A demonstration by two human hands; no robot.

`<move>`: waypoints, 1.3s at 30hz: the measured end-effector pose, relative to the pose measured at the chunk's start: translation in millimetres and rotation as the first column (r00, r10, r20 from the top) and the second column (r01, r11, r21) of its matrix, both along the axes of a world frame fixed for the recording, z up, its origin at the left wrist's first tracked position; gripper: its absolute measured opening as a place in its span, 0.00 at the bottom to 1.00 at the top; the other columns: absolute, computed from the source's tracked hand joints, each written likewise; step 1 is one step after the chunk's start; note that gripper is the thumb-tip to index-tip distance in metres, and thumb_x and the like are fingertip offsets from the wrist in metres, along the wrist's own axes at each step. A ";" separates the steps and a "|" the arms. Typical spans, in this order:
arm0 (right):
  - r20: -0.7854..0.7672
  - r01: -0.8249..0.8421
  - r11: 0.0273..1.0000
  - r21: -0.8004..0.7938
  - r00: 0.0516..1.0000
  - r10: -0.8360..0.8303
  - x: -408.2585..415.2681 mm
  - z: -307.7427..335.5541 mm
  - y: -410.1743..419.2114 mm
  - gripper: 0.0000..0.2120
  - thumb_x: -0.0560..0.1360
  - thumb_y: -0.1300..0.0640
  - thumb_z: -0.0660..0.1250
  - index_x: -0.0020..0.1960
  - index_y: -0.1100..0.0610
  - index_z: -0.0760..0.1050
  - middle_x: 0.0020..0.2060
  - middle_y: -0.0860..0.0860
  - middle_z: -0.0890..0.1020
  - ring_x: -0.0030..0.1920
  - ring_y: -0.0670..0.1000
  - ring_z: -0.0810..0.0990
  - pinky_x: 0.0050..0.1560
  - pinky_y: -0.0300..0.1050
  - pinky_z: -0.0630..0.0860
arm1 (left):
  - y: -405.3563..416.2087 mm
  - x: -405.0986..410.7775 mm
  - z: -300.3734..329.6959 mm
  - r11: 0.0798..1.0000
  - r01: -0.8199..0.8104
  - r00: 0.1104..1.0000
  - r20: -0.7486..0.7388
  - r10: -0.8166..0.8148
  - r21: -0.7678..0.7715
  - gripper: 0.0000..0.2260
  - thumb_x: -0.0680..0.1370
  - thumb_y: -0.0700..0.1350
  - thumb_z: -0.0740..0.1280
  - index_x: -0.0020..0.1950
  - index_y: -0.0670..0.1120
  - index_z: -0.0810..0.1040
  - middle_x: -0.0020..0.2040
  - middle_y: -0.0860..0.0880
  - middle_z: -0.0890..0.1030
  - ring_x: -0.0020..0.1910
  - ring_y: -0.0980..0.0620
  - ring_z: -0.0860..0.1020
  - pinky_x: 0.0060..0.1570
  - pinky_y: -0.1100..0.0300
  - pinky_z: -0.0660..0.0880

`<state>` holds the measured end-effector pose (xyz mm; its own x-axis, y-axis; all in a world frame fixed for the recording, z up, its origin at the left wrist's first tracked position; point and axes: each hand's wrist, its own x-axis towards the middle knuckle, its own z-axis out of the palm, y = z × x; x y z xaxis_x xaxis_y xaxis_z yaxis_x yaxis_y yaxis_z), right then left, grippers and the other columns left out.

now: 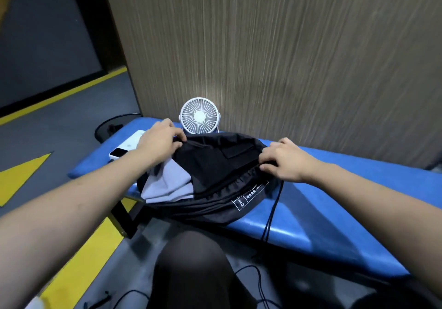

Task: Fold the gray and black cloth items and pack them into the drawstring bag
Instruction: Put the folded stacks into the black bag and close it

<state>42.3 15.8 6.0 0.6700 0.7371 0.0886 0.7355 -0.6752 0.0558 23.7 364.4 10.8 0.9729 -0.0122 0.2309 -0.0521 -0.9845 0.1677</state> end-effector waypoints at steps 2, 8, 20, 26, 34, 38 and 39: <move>-0.076 0.031 0.996 0.087 0.997 -0.024 0.6 5.4 -0.4 0.12 0.80 0.51 0.63 0.38 0.43 0.67 0.35 0.40 0.72 0.46 0.43 0.71 0.58 0.43 0.60 | 7.9 -0.7 4.1 0.995 -0.065 0.997 -0.051 0.061 -0.078 0.11 0.73 0.49 0.73 0.54 0.56 0.79 0.51 0.51 0.70 0.54 0.49 0.73 0.53 0.49 0.75; -0.346 0.152 0.911 0.384 0.938 -0.011 -8.9 21.8 -7.2 0.11 0.74 0.52 0.63 0.37 0.55 0.76 0.34 0.54 0.77 0.40 0.50 0.74 0.49 0.47 0.69 | 6.1 1.1 5.0 0.984 -0.156 0.948 -0.293 0.124 -0.086 0.09 0.68 0.53 0.74 0.42 0.52 0.77 0.43 0.51 0.82 0.46 0.48 0.80 0.46 0.55 0.77; -0.565 0.329 0.785 0.525 0.824 0.032 -33.0 65.4 -48.4 0.11 0.67 0.62 0.59 0.29 0.60 0.58 0.28 0.54 0.58 0.32 0.52 0.58 0.35 0.50 0.57 | -36.2 32.2 28.2 0.869 -0.210 0.965 0.048 0.258 -0.448 0.02 0.75 0.48 0.68 0.47 0.52 0.77 0.45 0.53 0.80 0.48 0.49 0.74 0.46 0.56 0.68; -0.308 0.243 0.958 0.155 0.933 -0.187 -44.5 68.4 -78.6 0.10 0.65 0.52 0.58 0.30 0.56 0.62 0.24 0.49 0.65 0.27 0.48 0.63 0.30 0.45 0.64 | -88.7 50.8 25.0 0.871 -0.007 0.998 0.057 0.040 -0.492 0.08 0.77 0.43 0.64 0.38 0.49 0.76 0.36 0.53 0.78 0.43 0.48 0.77 0.43 0.56 0.70; -0.249 0.424 0.906 -0.009 0.876 -0.412 -54.2 63.0 -106.4 0.08 0.77 0.46 0.62 0.53 0.44 0.78 0.52 0.44 0.83 0.54 0.51 0.79 0.55 0.49 0.75 | -126.5 44.7 22.7 0.865 0.229 0.969 0.187 -0.159 -0.447 0.04 0.77 0.41 0.67 0.50 0.46 0.76 0.52 0.47 0.75 0.46 0.49 0.75 0.53 0.55 0.71; -0.176 0.465 0.882 0.081 0.877 -0.446 -43.0 48.6 -97.5 0.26 0.77 0.42 0.63 0.74 0.42 0.65 0.71 0.46 0.72 0.68 0.54 0.74 0.66 0.52 0.71 | -100.1 12.4 14.3 0.885 0.188 0.969 0.228 -0.096 -0.427 0.11 0.74 0.41 0.71 0.51 0.47 0.70 0.50 0.47 0.71 0.47 0.50 0.70 0.49 0.56 0.67; -0.126 0.463 0.883 0.079 0.883 -0.452 -39.7 45.3 -93.4 0.29 0.76 0.44 0.65 0.75 0.42 0.61 0.72 0.47 0.70 0.67 0.55 0.74 0.64 0.52 0.73 | -91.3 3.3 12.0 0.900 0.149 0.975 0.210 -0.065 -0.410 0.12 0.72 0.42 0.72 0.50 0.47 0.70 0.48 0.48 0.71 0.47 0.49 0.70 0.47 0.55 0.67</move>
